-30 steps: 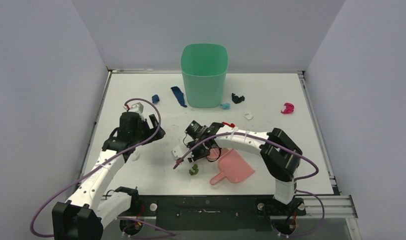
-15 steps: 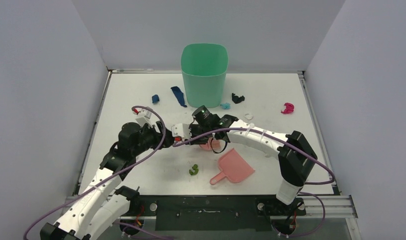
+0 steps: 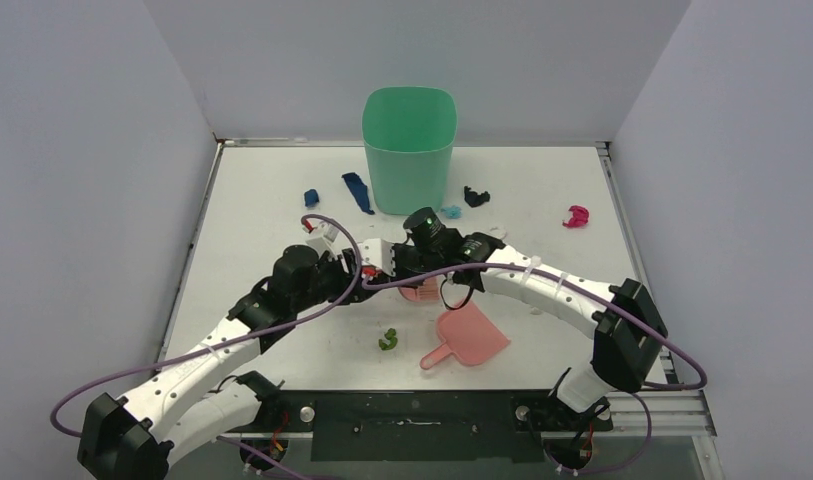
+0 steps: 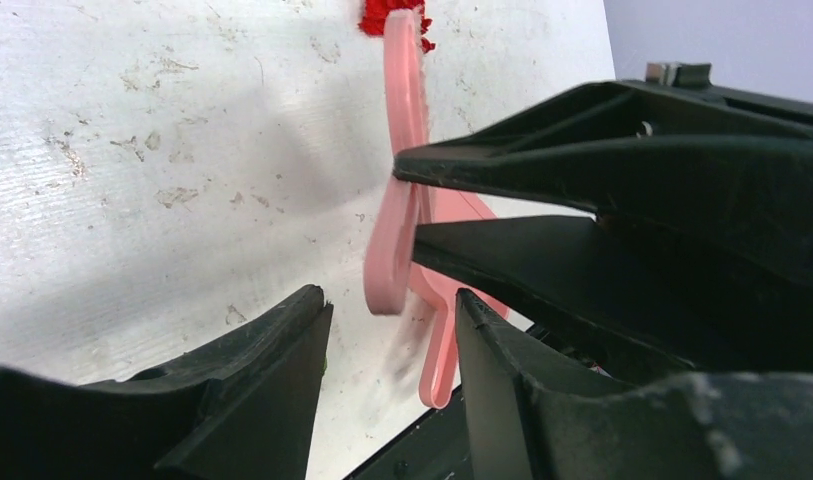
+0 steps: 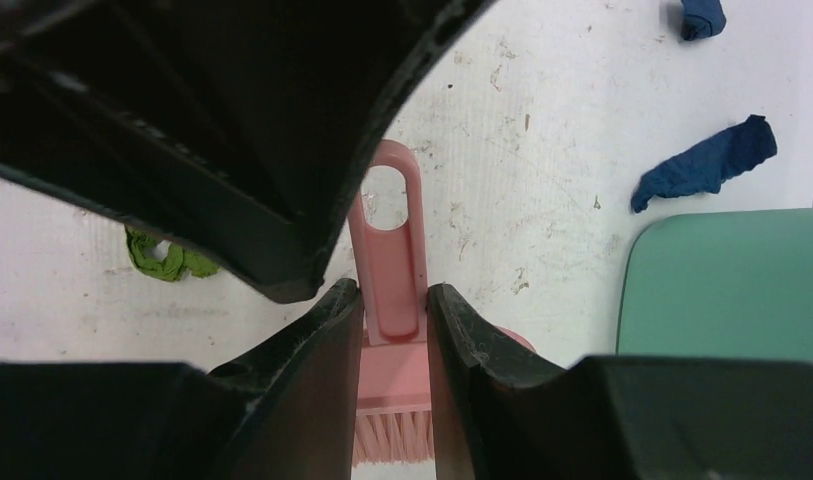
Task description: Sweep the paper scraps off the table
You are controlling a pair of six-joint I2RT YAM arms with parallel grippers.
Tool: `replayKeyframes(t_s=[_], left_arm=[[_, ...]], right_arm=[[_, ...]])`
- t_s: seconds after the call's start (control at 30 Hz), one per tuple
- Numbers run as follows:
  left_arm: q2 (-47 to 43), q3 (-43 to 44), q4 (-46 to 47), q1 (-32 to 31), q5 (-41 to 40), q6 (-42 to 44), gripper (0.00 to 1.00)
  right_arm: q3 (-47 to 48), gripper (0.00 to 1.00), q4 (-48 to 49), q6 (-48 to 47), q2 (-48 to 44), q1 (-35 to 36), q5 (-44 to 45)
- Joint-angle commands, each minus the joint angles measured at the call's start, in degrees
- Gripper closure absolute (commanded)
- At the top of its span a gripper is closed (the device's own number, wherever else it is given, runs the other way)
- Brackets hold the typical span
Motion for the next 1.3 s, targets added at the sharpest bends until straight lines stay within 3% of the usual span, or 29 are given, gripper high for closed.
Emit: replayKeyframes(t_s=[0.0,0.3,0.67,0.77,0.9,1.0,1.07,1.17,1.27], left_arm=[[0.9,3.0,4.3,-0.6,-2.5,-1.1,0.54],[0.5,1.4,8.0,-0.6,-4.6,-2.8,0.54],[5.1,2.8,8.7,-2.2,-3.2,-2.6,0.66],[6.0,3.1,10.7,-2.1,-3.1,-1.6,0.76],[7.8,4.4,10.7,-2.2,-0.1,-0.8,0.95],[7.7,4.8,9.7,-2.2,0.2,-0.4,1.0],[6.8,5.2,7.6,-2.2,-0.3,0.8,1.0],[5.3,6.9,4.3,-2.2,-0.2,4.5,1.0],[4.1,9.8,0.6,-2.2,4.7,11.5,1.0]], right_arm=[[-1.8,0.95,3.0,0.6,-4.5,-0.4,-3.1],[-4.2,0.95,3.2,0.9,-7.1,-1.5,-6.7],[-5.3,0.95,3.9,0.7,-8.4,-2.1,-6.4],[-5.5,0.95,4.3,1.0,-8.4,-2.1,-6.6],[-6.1,0.95,4.7,0.8,-8.4,-2.1,-6.1],[-7.0,0.93,5.5,1.1,-8.6,-2.2,-5.8],[-7.5,0.81,5.9,2.0,-9.1,-2.7,-6.3],[-7.2,0.52,4.8,3.9,-10.8,-4.4,-9.3],[-3.4,0.26,-2.3,2.6,-12.2,-6.0,-13.5]])
